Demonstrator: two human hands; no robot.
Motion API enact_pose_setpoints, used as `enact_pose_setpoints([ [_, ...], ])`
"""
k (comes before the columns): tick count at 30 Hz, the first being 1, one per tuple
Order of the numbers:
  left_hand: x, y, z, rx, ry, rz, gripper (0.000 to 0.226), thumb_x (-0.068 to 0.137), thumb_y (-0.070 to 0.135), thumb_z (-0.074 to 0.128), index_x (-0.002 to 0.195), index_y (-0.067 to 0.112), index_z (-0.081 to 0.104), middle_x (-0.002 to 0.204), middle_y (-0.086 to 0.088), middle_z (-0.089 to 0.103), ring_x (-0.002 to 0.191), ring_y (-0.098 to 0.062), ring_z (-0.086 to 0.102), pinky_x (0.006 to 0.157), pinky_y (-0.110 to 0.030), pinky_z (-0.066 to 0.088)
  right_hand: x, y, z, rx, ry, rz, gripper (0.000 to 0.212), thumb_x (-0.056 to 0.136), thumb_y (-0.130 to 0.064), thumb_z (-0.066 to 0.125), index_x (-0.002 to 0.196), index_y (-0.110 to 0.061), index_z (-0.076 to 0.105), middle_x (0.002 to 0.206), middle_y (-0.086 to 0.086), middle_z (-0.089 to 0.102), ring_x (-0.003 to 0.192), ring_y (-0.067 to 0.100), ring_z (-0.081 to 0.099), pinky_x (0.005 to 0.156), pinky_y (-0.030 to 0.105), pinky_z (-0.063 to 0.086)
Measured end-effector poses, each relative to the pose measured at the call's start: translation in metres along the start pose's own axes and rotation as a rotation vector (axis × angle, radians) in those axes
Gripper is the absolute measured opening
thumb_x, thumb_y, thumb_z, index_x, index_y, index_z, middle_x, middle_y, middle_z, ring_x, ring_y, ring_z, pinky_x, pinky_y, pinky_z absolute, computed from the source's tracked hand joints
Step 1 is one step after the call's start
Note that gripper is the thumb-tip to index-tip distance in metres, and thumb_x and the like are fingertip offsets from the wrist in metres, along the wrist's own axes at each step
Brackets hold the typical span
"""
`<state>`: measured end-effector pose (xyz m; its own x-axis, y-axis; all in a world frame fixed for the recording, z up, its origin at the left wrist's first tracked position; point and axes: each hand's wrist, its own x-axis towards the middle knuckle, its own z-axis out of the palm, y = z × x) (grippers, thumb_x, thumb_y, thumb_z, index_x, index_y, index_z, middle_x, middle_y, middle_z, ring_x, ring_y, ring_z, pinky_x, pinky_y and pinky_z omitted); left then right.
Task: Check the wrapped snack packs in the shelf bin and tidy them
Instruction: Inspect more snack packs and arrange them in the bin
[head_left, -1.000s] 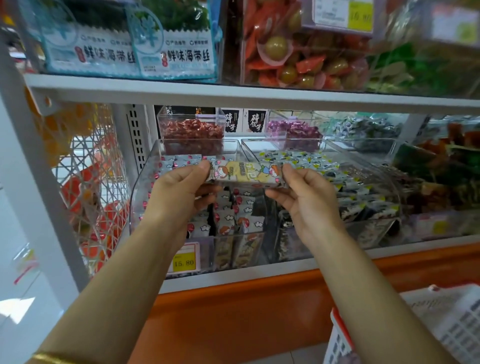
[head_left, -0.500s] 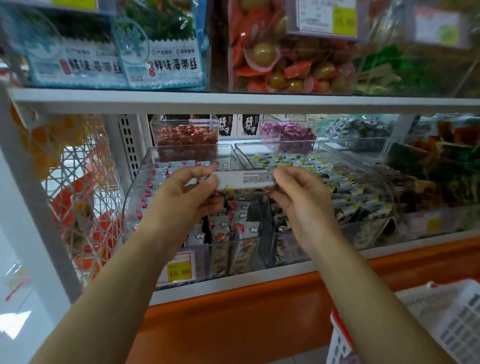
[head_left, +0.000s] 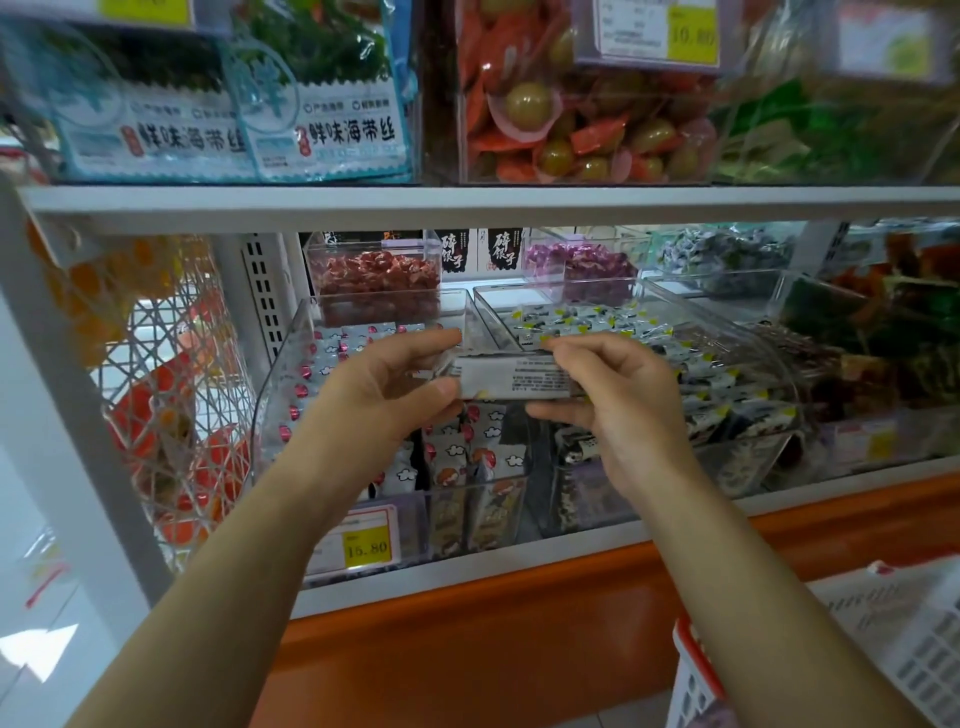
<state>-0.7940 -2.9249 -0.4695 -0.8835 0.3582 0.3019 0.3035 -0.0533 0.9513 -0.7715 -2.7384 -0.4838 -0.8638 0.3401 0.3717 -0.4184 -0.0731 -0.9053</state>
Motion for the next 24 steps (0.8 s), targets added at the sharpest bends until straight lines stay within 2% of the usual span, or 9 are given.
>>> enact_pose_setpoints([
  [2,-0.001,0.002,-0.001,0.093,-0.021,0.010,0.036,0.086,0.006,0.060,0.110,0.032,0.063,0.104,0.005,0.068,0.091,-0.008,0.067,0.073,-0.010,0.050,-0.001,0.000,0.000,-0.041,0.010,-0.038,0.022,0.087,-0.007,0.061,0.069,-0.016,0.069,0.072,-0.002,0.070,0.069,0.017,0.070,0.050,0.025,0.056],
  [7,-0.001,0.005,0.004,0.252,-0.037,-0.012,0.026,0.081,0.029,0.064,0.107,0.032,0.064,0.101,0.010,0.066,0.087,-0.003,0.065,0.070,-0.010,0.051,-0.001,0.001,0.002,-0.256,-0.043,-0.203,0.021,0.088,-0.010,0.062,0.071,-0.022,0.069,0.066,-0.005,0.067,0.065,0.012,0.067,0.054,0.026,0.056],
  [9,0.001,0.005,0.007,0.309,0.000,-0.002,0.018,0.084,0.027,0.063,0.101,0.031,0.066,0.096,0.009,0.066,0.081,-0.006,0.065,0.063,-0.010,0.050,-0.002,0.002,0.004,-0.351,-0.072,-0.266,0.019,0.087,-0.013,0.064,0.074,-0.025,0.068,0.068,-0.008,0.066,0.068,0.010,0.065,0.061,0.025,0.055],
  [12,0.002,0.007,0.006,0.238,0.022,-0.093,0.014,0.085,0.017,0.063,0.095,0.025,0.071,0.095,0.000,0.067,0.082,-0.014,0.066,0.069,-0.023,0.057,-0.003,0.001,0.004,-0.370,-0.103,-0.304,0.020,0.086,-0.012,0.064,0.076,-0.029,0.068,0.069,-0.013,0.065,0.067,0.000,0.060,0.060,0.013,0.047],
  [13,0.002,0.008,0.004,0.204,0.015,-0.123,0.014,0.085,0.015,0.064,0.093,0.023,0.072,0.093,0.000,0.069,0.079,-0.013,0.067,0.066,-0.025,0.058,-0.003,0.001,0.004,-0.369,-0.115,-0.311,0.019,0.087,-0.012,0.064,0.077,-0.028,0.068,0.070,-0.012,0.066,0.067,0.000,0.059,0.059,0.013,0.046],
  [15,0.001,0.012,0.001,0.143,-0.012,-0.154,0.015,0.084,0.014,0.063,0.089,0.021,0.075,0.088,-0.001,0.071,0.068,-0.008,0.067,0.056,-0.021,0.055,-0.003,0.000,0.003,-0.370,-0.136,-0.308,0.018,0.087,-0.011,0.063,0.078,-0.026,0.070,0.074,-0.006,0.068,0.069,0.006,0.061,0.059,0.020,0.050],
  [17,0.001,0.013,-0.002,0.170,-0.048,-0.146,0.017,0.085,0.015,0.062,0.083,0.024,0.076,0.083,-0.002,0.073,0.064,-0.010,0.068,0.052,-0.019,0.053,-0.003,0.000,0.001,-0.367,-0.149,-0.296,0.017,0.087,-0.011,0.063,0.079,-0.024,0.071,0.076,-0.002,0.069,0.071,0.011,0.063,0.061,0.027,0.052],
  [20,0.000,0.014,-0.008,0.272,-0.101,-0.111,0.023,0.088,0.016,0.058,0.078,0.029,0.074,0.077,0.000,0.074,0.065,-0.016,0.070,0.051,-0.021,0.055,-0.003,0.000,0.001,-0.365,-0.161,-0.272,0.013,0.086,-0.012,0.064,0.080,-0.020,0.072,0.076,-0.001,0.069,0.071,0.011,0.063,0.061,0.026,0.054],
  [24,0.000,0.013,-0.012,0.376,-0.108,-0.042,0.022,0.090,0.012,0.056,0.079,0.025,0.071,0.082,0.004,0.072,0.067,-0.017,0.070,0.051,-0.025,0.057,-0.005,0.001,0.003,-0.348,-0.156,-0.236,0.014,0.087,-0.012,0.064,0.079,-0.020,0.073,0.074,-0.003,0.070,0.069,0.008,0.064,0.059,0.027,0.055],
])
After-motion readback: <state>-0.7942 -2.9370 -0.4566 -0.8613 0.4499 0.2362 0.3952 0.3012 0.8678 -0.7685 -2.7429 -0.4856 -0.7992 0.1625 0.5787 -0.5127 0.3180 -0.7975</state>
